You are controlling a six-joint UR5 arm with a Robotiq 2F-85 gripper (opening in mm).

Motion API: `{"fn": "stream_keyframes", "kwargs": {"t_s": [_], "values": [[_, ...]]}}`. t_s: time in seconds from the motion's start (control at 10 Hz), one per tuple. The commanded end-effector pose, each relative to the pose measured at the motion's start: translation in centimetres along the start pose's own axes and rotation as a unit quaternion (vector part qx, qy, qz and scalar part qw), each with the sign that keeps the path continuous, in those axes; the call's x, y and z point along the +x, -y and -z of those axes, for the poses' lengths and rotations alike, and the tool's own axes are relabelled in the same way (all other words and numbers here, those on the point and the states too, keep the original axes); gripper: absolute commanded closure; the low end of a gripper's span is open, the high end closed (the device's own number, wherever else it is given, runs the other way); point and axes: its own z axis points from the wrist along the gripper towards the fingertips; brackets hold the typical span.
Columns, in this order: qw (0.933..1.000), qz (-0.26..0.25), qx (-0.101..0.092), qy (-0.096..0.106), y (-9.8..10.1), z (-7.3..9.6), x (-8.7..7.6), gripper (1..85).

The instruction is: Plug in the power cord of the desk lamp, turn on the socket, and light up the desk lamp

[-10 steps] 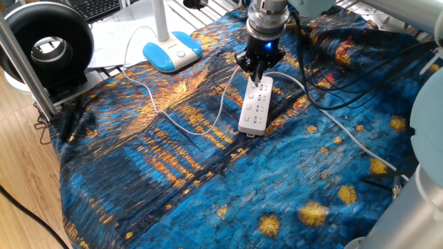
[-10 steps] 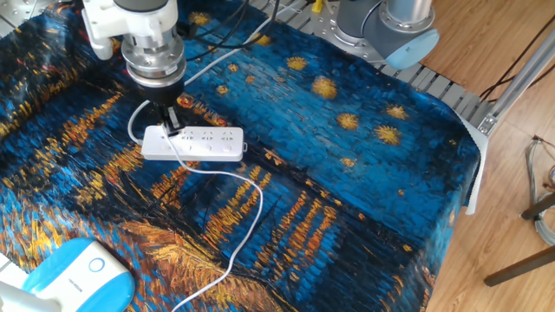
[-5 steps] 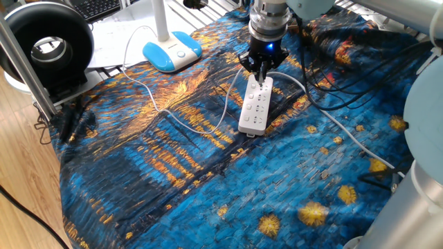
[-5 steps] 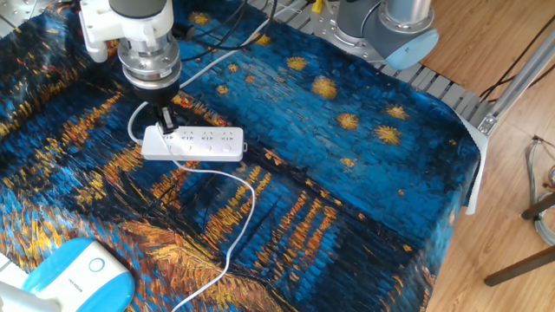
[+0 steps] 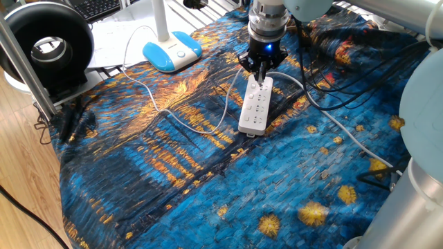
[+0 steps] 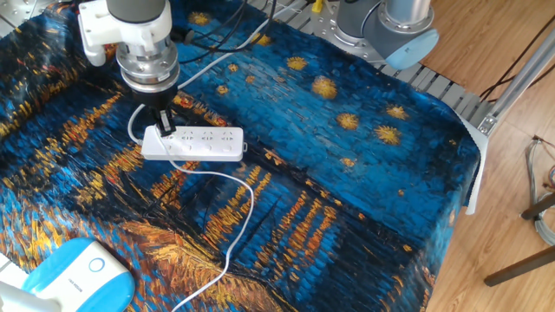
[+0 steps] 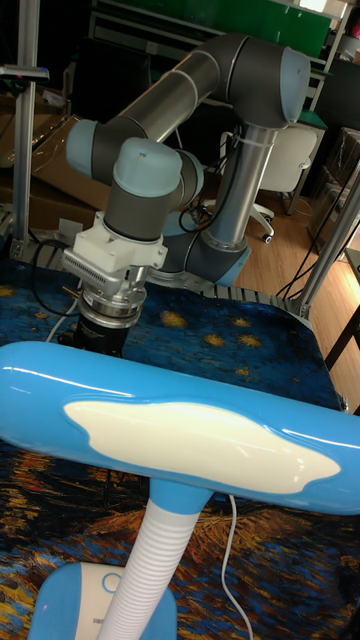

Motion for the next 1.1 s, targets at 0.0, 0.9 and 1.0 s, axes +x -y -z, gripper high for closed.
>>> {"fn": "stream_keyframes", "kwargs": {"t_s": [0.0,0.9,1.0], "values": [[1.0,-0.001,0.002,0.001,-0.1,0.1,-0.3,84.3],[0.9996,0.021,0.007,0.016,-0.7,0.5,-1.3,84.3],[0.9995,0.027,0.005,0.014,-0.7,0.6,-1.2,84.3]]}}
